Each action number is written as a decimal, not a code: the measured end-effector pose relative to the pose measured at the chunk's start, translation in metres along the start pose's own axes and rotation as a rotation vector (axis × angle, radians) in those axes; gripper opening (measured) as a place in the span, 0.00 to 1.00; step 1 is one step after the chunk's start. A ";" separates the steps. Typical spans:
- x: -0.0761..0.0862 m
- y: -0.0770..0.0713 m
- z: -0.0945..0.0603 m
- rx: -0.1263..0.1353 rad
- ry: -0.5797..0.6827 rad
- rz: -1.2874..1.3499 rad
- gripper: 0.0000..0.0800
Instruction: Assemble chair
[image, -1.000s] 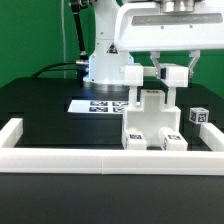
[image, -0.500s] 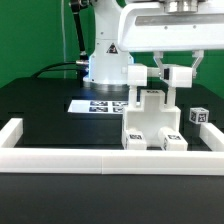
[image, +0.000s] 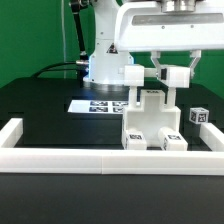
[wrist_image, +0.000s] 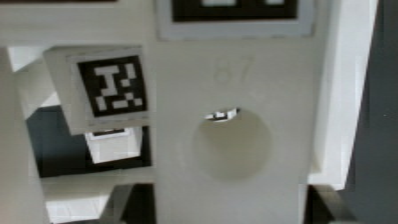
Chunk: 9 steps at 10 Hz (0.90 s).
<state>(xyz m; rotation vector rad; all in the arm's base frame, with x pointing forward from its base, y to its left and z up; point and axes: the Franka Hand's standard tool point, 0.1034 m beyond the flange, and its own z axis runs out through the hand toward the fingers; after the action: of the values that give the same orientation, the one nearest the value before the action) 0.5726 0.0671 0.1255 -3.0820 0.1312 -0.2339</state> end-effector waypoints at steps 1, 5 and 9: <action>0.000 0.000 0.000 0.000 0.000 0.000 0.36; -0.001 -0.001 -0.001 0.001 -0.001 -0.001 0.36; 0.003 -0.001 0.001 -0.001 0.013 -0.003 0.36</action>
Offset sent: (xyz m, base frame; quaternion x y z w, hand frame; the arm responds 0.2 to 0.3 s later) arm -0.0075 -0.0013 0.0060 -0.0026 -0.0048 0.0049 1.0000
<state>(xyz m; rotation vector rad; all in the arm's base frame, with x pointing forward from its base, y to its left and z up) 0.5754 0.0678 0.1253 -3.0820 0.1268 -0.2548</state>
